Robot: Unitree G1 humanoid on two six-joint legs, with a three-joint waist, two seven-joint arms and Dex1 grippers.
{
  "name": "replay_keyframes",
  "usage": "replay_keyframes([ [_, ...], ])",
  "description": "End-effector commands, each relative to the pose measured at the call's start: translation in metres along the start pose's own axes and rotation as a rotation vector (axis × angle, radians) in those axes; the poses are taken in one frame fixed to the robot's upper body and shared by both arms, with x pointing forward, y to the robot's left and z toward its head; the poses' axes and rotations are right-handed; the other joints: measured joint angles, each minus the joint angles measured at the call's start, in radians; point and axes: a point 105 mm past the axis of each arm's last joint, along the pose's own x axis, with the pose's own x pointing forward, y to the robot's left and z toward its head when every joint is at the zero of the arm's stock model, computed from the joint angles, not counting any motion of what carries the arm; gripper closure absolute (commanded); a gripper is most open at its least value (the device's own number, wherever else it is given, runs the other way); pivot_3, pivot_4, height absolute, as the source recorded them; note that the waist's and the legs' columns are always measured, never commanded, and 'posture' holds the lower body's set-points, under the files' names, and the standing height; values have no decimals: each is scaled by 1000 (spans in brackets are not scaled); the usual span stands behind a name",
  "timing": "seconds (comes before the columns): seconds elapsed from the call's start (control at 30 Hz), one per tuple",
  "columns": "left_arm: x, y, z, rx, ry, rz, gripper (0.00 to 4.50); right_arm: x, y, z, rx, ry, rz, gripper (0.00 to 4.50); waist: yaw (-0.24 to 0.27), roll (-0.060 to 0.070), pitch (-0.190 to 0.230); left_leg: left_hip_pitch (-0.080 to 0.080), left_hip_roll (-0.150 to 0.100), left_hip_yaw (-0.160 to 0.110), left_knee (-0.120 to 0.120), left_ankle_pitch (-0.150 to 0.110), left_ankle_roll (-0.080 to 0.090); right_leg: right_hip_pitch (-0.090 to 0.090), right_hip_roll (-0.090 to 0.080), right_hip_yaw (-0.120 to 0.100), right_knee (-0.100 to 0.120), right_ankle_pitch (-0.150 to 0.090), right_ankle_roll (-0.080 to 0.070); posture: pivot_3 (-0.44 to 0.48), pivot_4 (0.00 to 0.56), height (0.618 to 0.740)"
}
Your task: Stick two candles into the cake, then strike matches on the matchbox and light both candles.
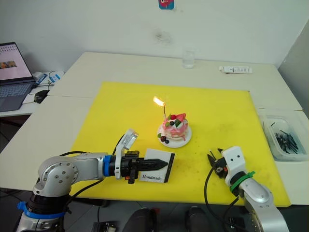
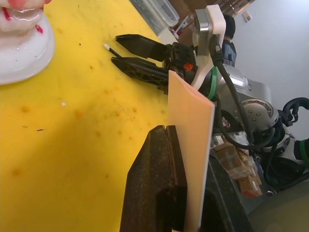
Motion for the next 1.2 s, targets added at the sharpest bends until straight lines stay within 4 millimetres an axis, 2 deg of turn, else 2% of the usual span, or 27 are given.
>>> replay_keyframes([
  [0.03,1,-7,5,20,-12,-34,4500,0,0,1,-8,-21,-18,2163,0,0,0,0,0,0,0,0,0,0,0,0,0,0,0,0,150,727],
  [0.23,0,-8,4,21,-11,-34,4500,-2,1,-6,8,-11,-35,2163,0,0,0,0,0,0,0,0,0,0,0,0,0,0,0,0,150,727],
  [0.27,0,-9,4,22,-11,-35,4500,-2,1,-6,8,-11,-35,2324,0,0,0,0,0,0,0,0,0,0,0,0,0,0,0,0,150,727],
  [0.33,0,-9,4,22,-11,-36,4500,-2,2,-7,8,-9,-32,2759,0,0,0,0,0,0,0,0,0,0,0,0,0,0,0,0,150,727],
  [0.47,1,-9,4,22,-9,-37,4500,1,4,-4,-9,-6,-29,4269,0,0,0,0,0,0,0,0,0,0,0,0,0,0,0,0,150,727],
  [0.5,1,-8,4,22,-8,-36,4500,2,4,-3,-8,-2,-30,4461,0,0,0,0,0,0,1,0,0,0,0,0,0,-1,-3,0,150,727],
  [0.93,1,-6,4,15,-10,-28,4500,-1,7,8,9,-29,16,4461,0,0,0,2,0,0,1,0,0,2,-1,1,0,-2,-5,0,150,727],
  [1.1,5,-5,6,12,-28,-18,4500,-6,9,28,-57,-70,82,4461,0,0,0,2,0,0,1,0,0,2,-1,1,0,-2,-5,0,150,727],
  [1.2,9,-1,12,43,-63,28,4500,-11,12,49,-128,-102,142,4461,0,0,0,2,0,0,1,0,0,2,-1,1,0,-2,-4,0,150,727],
])
